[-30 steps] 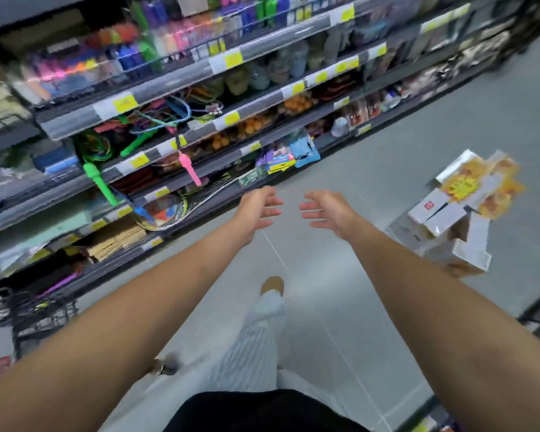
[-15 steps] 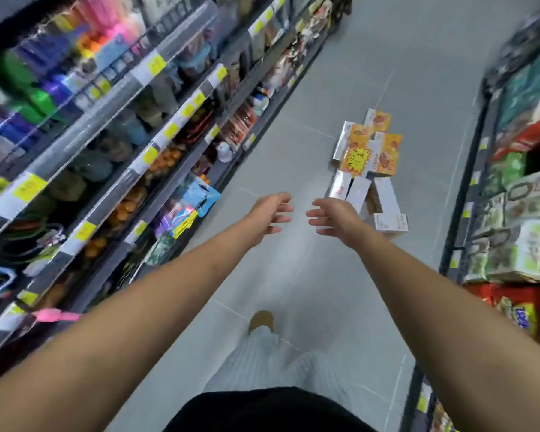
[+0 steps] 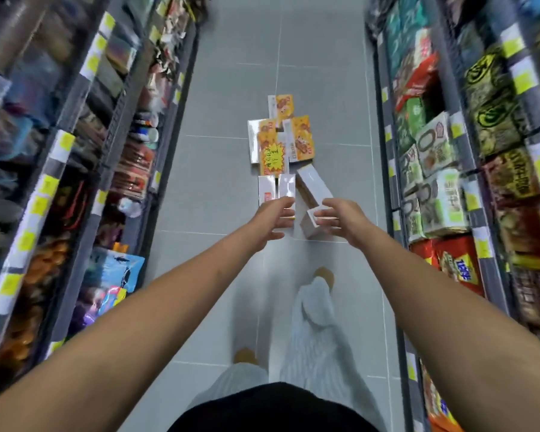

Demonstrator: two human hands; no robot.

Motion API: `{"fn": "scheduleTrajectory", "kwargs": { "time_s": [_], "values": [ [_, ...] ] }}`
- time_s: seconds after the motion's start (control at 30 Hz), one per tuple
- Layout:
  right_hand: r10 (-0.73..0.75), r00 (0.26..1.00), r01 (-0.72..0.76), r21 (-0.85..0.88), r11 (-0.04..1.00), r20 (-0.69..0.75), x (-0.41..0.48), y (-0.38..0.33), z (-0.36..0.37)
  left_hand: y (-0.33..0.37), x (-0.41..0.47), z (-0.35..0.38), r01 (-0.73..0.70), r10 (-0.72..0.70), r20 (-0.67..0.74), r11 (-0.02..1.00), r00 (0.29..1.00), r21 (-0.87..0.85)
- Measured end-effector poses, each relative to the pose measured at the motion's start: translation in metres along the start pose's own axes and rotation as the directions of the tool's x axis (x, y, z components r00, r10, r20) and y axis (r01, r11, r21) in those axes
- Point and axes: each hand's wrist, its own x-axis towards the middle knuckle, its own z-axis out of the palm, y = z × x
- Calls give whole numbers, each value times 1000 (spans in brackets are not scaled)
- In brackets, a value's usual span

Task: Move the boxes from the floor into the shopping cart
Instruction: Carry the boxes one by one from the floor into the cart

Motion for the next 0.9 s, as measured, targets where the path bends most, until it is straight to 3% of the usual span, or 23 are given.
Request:
{"fn": "scheduleTrajectory", "kwargs": {
  "time_s": [0.43,0.67,0.9],
  "values": [
    [111,994,-111,-51,993,1,156,-111,-120,122,148,135,172,-172,5,985,985,25],
    [190,981,-192,-60,980,-27,225,-109,-131,122,226,143,287,-286,-49,958,957,15],
    [300,945,-313,-92,945,-131,315,-64,-125,75,328,137,382,-370,-102,914,923,140]
  ]
}}
